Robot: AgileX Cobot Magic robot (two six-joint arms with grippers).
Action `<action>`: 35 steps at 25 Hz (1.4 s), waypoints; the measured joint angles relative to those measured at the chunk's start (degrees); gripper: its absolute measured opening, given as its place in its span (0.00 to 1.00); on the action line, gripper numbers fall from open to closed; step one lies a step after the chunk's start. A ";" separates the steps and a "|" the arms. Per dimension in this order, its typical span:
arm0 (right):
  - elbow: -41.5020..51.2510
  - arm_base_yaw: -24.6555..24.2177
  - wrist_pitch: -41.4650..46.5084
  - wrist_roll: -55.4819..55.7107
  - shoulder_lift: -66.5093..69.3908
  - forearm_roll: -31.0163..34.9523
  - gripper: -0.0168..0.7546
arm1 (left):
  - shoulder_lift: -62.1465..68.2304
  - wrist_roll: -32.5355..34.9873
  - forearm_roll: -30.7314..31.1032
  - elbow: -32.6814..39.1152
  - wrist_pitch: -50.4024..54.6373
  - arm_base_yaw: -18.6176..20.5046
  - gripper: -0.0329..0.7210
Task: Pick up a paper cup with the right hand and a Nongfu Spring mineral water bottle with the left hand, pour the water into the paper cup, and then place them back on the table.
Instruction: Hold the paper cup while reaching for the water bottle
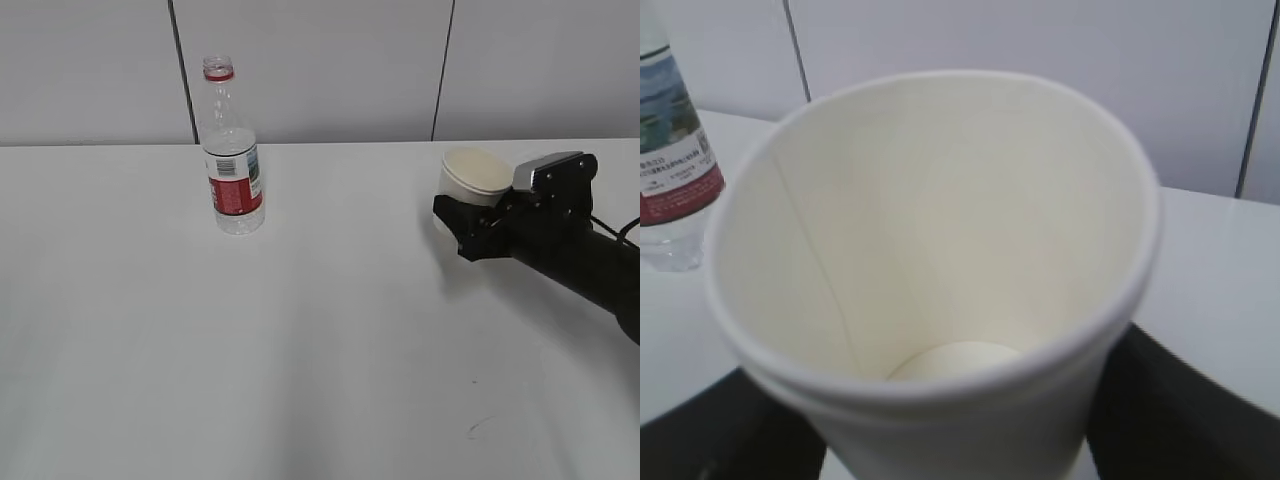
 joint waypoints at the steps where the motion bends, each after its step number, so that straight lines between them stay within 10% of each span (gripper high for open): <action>1: 0.00 0.28 0.00 0.53 -0.57 -0.11 0.68 | 1.27 0.00 0.00 0.00 -3.08 0.00 0.72; 18: -2.02 8.54 0.20 4.17 -2.25 -4.86 0.68 | 48.48 1.97 -4.46 6.34 -61.67 -0.55 0.72; 35: -5.86 11.53 10.62 5.89 -4.16 -8.21 0.68 | 99.18 -7.56 0.18 3.47 -115.35 -16.31 0.84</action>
